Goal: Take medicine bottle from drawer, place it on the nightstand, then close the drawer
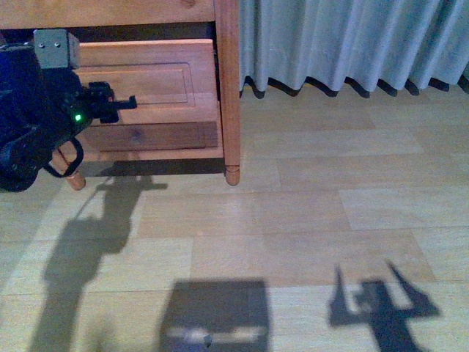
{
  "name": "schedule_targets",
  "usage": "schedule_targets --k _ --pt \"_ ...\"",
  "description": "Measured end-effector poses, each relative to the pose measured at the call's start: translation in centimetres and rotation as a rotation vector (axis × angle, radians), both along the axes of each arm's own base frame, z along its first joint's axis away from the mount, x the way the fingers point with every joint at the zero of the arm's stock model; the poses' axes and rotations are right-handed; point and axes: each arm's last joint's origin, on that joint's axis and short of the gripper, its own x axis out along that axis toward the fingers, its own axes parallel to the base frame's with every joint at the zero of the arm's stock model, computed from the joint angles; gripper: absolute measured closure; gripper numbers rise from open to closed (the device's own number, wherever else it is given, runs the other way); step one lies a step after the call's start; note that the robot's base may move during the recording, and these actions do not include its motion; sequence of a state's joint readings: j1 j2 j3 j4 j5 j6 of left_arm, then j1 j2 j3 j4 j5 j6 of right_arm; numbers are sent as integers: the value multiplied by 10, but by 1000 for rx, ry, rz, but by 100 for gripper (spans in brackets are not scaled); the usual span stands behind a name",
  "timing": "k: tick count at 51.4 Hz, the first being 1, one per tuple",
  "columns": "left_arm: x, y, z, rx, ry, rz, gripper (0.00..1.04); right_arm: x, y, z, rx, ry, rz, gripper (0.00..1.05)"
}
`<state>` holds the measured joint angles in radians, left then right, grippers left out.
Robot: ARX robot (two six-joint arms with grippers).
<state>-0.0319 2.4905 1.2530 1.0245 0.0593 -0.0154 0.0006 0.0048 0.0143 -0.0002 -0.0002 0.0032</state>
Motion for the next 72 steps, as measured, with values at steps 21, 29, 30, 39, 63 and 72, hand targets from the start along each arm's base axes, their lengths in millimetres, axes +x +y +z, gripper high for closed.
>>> schedule_targets --k 21,29,30,39,63,72 --pt "-116 20 -18 -66 53 -25 79 0 0 0 0 0 0 7" --pt "-121 21 -13 -76 33 -61 79 0 0 0 0 0 0 7" --pt "-120 21 -12 -76 32 -64 79 0 0 0 0 0 0 7" --pt "-120 21 -12 -84 31 -70 78 0 0 0 0 0 0 7" --pt "-216 6 42 -272 210 -53 6 0 0 0 0 0 0 7" --pt "-231 24 82 -319 192 -46 6 0 0 0 0 0 0 7"
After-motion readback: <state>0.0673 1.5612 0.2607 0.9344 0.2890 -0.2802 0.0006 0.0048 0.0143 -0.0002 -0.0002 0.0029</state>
